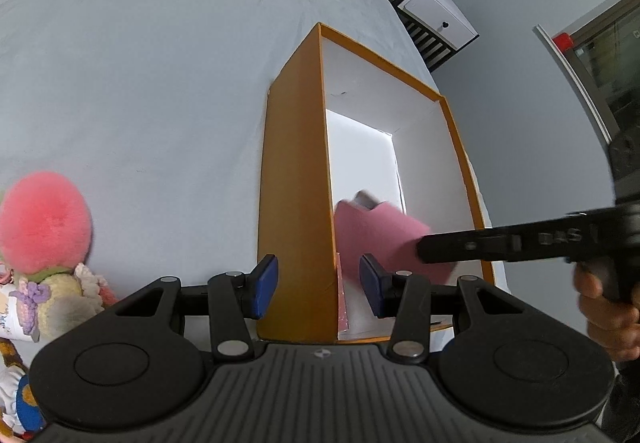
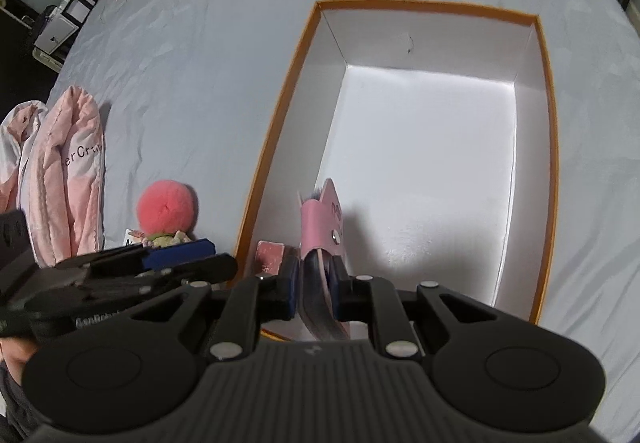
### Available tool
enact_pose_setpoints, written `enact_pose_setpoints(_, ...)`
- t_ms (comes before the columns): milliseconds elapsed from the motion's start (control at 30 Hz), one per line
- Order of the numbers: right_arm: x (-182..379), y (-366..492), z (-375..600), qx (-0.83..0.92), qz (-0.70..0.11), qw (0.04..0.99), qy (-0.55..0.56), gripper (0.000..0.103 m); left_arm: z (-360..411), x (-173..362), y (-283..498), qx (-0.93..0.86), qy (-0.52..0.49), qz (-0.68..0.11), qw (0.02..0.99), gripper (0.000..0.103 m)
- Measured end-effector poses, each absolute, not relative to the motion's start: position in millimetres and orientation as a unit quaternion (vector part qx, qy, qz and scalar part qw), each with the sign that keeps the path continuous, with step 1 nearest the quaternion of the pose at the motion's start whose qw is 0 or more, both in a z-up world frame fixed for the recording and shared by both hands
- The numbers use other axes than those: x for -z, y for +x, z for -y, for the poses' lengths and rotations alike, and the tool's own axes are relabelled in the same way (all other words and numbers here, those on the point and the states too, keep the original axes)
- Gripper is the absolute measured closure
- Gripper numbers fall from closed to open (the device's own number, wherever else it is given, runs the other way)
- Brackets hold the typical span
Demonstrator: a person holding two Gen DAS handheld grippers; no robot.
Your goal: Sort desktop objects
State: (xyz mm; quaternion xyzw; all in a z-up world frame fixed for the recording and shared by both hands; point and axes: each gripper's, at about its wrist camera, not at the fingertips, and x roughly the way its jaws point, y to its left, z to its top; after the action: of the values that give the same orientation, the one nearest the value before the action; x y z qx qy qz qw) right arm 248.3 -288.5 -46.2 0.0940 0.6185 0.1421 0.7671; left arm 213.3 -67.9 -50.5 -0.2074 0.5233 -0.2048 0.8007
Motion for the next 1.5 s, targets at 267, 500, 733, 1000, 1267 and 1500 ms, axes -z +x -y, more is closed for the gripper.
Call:
enact_pose_setpoints(267,80,248,280,-0.128,-0.620,0.770,0.084,0.084,63,52,213,0.202,-0.211,-0.524,0.800,0.052)
enact_pose_setpoints(500,100,219,276,-0.119,-0.625,0.770,0.051,0.074,69,56,213,0.209,-0.209,-0.529,0.795,0.052)
enact_pose_setpoints(733,113,211,278,-0.099,-0.632,0.768,0.027,0.076,68,54,210,0.205,-0.209,-0.527,0.798,0.052)
enact_pose_setpoints(1000,117,210,284,-0.090,-0.638,0.765,0.029,0.066,72,53,207,0.210,-0.207,-0.526,0.798,0.052)
enact_pose_setpoints(1267,95,206,284,-0.096,-0.614,0.783,0.021,0.086,69,51,205,0.207,-0.206,-0.525,0.799,0.052)
enact_pose_setpoints(1500,37,221,282,-0.130,-0.575,0.808,0.015,0.087,68,46,206,0.210,-0.211,-0.519,0.802,0.052)
